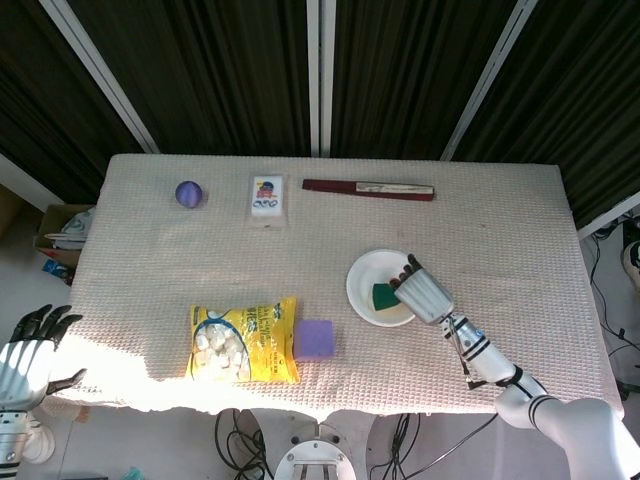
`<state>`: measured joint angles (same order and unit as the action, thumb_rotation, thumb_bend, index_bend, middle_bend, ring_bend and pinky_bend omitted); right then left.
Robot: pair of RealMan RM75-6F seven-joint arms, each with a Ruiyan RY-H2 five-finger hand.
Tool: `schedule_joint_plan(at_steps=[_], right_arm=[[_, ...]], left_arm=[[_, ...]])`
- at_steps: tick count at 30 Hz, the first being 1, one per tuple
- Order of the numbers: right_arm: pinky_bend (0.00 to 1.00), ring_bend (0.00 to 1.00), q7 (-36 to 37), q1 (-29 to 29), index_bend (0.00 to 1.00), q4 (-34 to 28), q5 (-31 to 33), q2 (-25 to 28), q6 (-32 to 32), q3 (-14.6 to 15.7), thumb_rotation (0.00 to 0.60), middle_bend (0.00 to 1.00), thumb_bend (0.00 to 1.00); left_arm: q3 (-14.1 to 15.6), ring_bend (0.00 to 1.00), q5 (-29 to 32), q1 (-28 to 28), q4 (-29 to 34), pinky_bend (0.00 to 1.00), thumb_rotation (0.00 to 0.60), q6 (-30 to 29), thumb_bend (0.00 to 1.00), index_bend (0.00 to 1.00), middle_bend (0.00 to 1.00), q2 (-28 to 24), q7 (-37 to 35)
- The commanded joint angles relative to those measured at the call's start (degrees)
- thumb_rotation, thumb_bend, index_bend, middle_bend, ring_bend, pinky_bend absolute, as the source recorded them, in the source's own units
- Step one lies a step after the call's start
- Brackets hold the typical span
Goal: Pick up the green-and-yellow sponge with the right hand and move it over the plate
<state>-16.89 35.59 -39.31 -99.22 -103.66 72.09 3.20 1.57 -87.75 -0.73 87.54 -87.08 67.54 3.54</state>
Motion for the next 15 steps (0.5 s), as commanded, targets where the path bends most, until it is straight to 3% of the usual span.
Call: schedule_joint_plan(at_steps=[1, 15], right_arm=[[0.29, 0.51, -0.3, -0.46, 1.0, 1.89, 0.55, 0.03, -0.61, 0.11, 0.6, 0.73, 0.58], [0.29, 0.51, 4.17, -2.13, 1.0, 3.23, 5.99, 3.29, 1.76, -4.68, 0.6, 0.73, 0.58]], left_arm=[[0.04, 0.08, -0.04, -0.08, -0.12, 0.13, 0.6, -0.1, 0.02, 0.24, 0.15, 0.07, -0.06], [-0.07, 0.08, -0.33, 0.04, 0.13, 0.13, 0.6, -0.25, 0.02, 0.24, 0.15, -0.09, 0.09]])
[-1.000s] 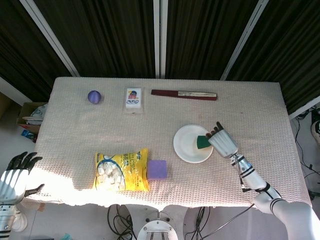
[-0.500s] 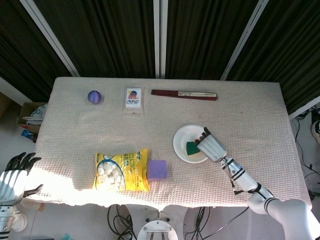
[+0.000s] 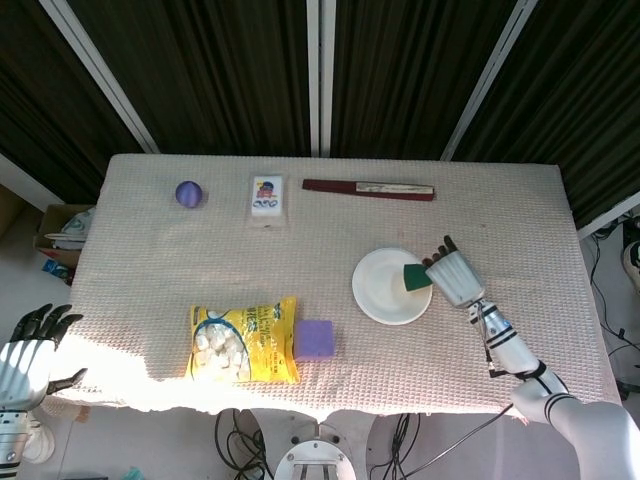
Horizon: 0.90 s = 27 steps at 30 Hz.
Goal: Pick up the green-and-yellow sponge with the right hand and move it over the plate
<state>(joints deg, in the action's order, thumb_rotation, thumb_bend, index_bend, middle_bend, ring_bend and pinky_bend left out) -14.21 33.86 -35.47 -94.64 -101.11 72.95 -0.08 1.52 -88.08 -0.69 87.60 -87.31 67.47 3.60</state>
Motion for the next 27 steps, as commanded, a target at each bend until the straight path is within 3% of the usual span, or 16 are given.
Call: schedule_joint_plan(at_steps=[1, 12, 15, 23, 27], right_arm=[[0.29, 0.51, 2.21, -0.5, 1.0, -1.01, 2.11, 0.96, 1.07, -2.09, 0.6, 0.73, 0.58], [0.27, 0.49, 8.43, 2.69, 0.97, -4.84, 10.5, 0.31, -4.49, -9.92, 0.6, 0.69, 0.55], [0.23, 0.46, 8.24, 4.0, 0.85, -4.14, 12.29, -1.06, -7.78, -10.85, 0.6, 0.64, 0.52], [0.18, 0.25, 9.49, 6.96, 0.42, -1.07, 18.46, -4.73, -16.84, -14.25, 0.6, 0.4, 0.39], [0.15, 0.17, 9.03, 7.49, 0.29, -0.06, 19.64, -4.94, -19.18, -14.4, 0.6, 0.31, 0.32]], left_arm=[[-0.01, 0.08, -0.04, -0.02, 0.14, 0.13, 0.6, -0.07, 0.02, 0.24, 0.15, -0.03, 0.09], [1.46, 0.08, -2.6, -2.24, 1.35, 0.13, 0.6, -3.95, 0.02, 0.24, 0.15, -0.52, 1.46], [1.85, 0.08, -3.48, -3.08, 1.4, 0.13, 0.6, -5.45, 0.02, 0.24, 0.15, -0.68, 1.37], [1.58, 0.08, -2.61, -3.51, 0.53, 0.13, 0.6, -5.2, 0.02, 0.24, 0.15, -0.12, 0.69], [1.38, 0.08, -2.57, -3.17, 0.8, 0.13, 0.6, -4.61, 0.02, 0.24, 0.15, -0.15, 1.38]])
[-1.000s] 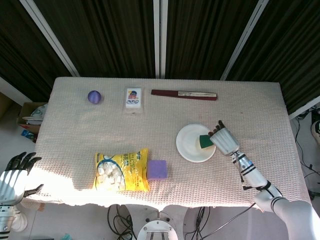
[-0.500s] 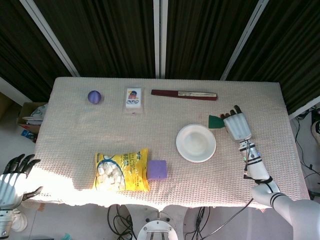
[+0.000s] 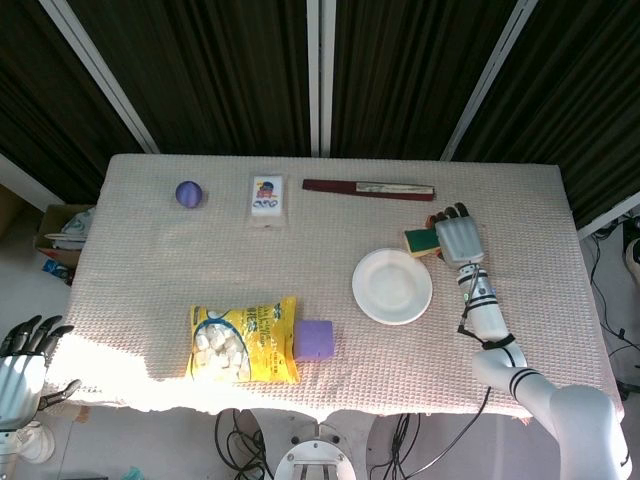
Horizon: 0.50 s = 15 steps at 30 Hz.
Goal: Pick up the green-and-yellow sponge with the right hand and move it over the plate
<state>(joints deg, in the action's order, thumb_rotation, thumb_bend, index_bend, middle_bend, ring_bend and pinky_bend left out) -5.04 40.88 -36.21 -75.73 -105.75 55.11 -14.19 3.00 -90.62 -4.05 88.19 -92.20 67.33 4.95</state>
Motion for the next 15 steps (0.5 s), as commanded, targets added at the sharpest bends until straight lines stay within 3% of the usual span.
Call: schedule_joint_plan(at_steps=[1, 10, 15], right_arm=[[0.15, 0.15, -0.28, 0.45, 0.26, 0.66, 1.07, -0.17, -1.88, -0.32, 0.6, 0.29, 0.29], [0.06, 0.03, -0.08, -1.04, 0.04, -2.8, 3.74, 2.65, -4.03, -0.77, 0.6, 0.16, 0.02], [0.02, 0.0, 2.04, -4.35, 0.0, -11.88, 2.67, 8.7, -0.67, 0.23, 0.6, 0.11, 0.0]], left_arm=[[-0.15, 0.08, -0.04, 0.26, 0.27, 0.13, 0.6, 0.35, 0.02, 0.24, 0.15, -0.06, -0.05], [-0.45, 0.08, -0.12, 0.48, 0.51, 0.13, 0.6, 0.54, 0.02, 0.24, 0.15, -0.34, -0.26], [-0.61, 0.08, -0.2, 0.54, 0.33, 0.13, 0.6, 0.49, 0.02, 0.24, 0.15, -0.4, -0.61]])
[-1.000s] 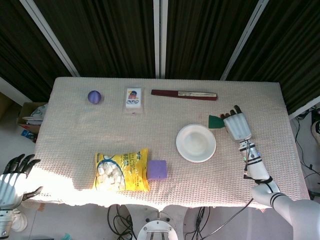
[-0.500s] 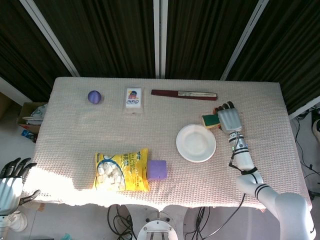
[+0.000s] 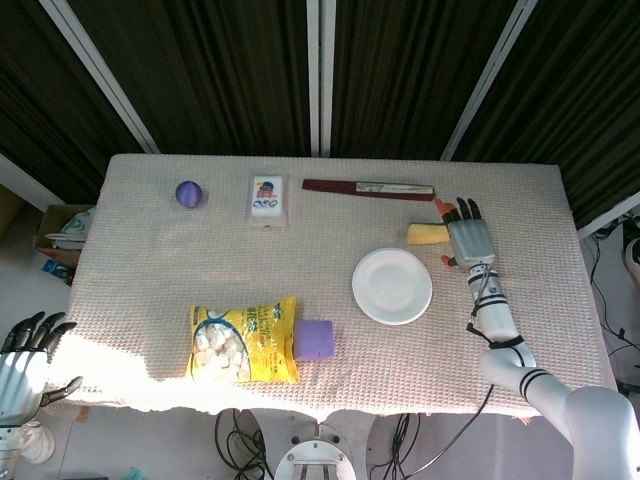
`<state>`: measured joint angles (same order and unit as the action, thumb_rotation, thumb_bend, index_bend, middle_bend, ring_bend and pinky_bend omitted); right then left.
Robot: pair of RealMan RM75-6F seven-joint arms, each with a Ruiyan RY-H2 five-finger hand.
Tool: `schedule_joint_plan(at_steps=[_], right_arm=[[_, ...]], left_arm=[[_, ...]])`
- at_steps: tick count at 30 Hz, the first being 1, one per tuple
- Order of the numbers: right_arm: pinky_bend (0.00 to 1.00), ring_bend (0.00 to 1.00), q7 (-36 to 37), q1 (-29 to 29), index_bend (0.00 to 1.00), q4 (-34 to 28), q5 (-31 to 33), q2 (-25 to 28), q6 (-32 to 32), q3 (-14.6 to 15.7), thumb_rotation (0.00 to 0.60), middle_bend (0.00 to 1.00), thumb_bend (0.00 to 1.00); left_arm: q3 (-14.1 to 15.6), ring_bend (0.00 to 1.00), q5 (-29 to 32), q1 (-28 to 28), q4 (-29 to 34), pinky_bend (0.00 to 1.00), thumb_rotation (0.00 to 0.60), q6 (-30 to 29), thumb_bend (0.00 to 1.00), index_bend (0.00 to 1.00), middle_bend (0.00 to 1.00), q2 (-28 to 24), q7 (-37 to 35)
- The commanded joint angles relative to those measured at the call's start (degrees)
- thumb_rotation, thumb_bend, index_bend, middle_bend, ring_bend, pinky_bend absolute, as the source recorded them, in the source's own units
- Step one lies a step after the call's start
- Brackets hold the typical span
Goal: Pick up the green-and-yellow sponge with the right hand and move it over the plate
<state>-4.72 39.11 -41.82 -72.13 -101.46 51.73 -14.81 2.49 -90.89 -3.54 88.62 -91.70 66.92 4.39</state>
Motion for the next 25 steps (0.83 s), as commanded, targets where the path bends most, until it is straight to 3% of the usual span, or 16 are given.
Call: schedule_joint_plan(at_steps=[1, 7, 12, 15, 18, 23, 25], right_arm=[[0.02, 0.0, 2.64, -3.62, 0.0, -8.57, -1.84, 6.0, 4.22, 1.42, 0.6, 0.11, 0.0], [0.05, 0.02, 7.44, -12.29, 0.01, -22.91, -8.69, 17.73, 16.65, 6.42, 0.6, 0.16, 0.0], [0.17, 0.1, 11.15, -19.35, 0.18, -31.86, -13.69, 26.3, 26.34, 10.48, 0.6, 0.26, 0.13], [0.18, 0.11, 13.09, -22.83, 0.23, -35.03, -16.06, 29.63, 30.8, 12.63, 0.6, 0.28, 0.18], [0.17, 0.1, 15.86, -26.1, 0.23, -37.61, -17.9, 32.31, 34.7, 14.56, 0.6, 0.25, 0.19], [0.02, 0.0, 18.4, -30.43, 0.1, -40.19, -19.59, 35.6, 38.4, 17.24, 0.6, 0.14, 0.19], [0.0, 0.0, 18.5, -31.41, 0.09, -40.41, -20.25, 36.05, 39.22, 17.86, 0.6, 0.13, 0.19]], left_arm=[[-0.21, 0.08, 0.14, 0.03, -0.16, 0.13, 0.6, -0.06, 0.02, 0.24, 0.15, 0.05, -0.04], [-0.77, 0.08, 0.49, 0.24, -0.69, 0.13, 0.6, -0.05, 0.02, 0.24, 0.15, 0.36, -0.67], [-1.51, 0.08, 0.56, 0.57, -0.69, 0.13, 0.6, -0.41, 0.02, 0.24, 0.15, 0.3, -1.04], [-1.85, 0.08, 0.49, 0.8, -0.47, 0.13, 0.6, -0.54, 0.02, 0.24, 0.15, 0.36, -0.7], [-2.1, 0.08, 0.47, 1.05, -0.07, 0.13, 0.6, -0.47, 0.02, 0.24, 0.15, 0.53, 0.0], [-2.34, 0.08, 0.29, 1.23, 0.57, 0.13, 0.6, -0.71, 0.02, 0.24, 0.15, 0.84, 1.48], [-2.36, 0.08, 0.25, 1.35, 0.71, 0.13, 0.6, -0.58, 0.02, 0.24, 0.15, 0.84, 1.75]])
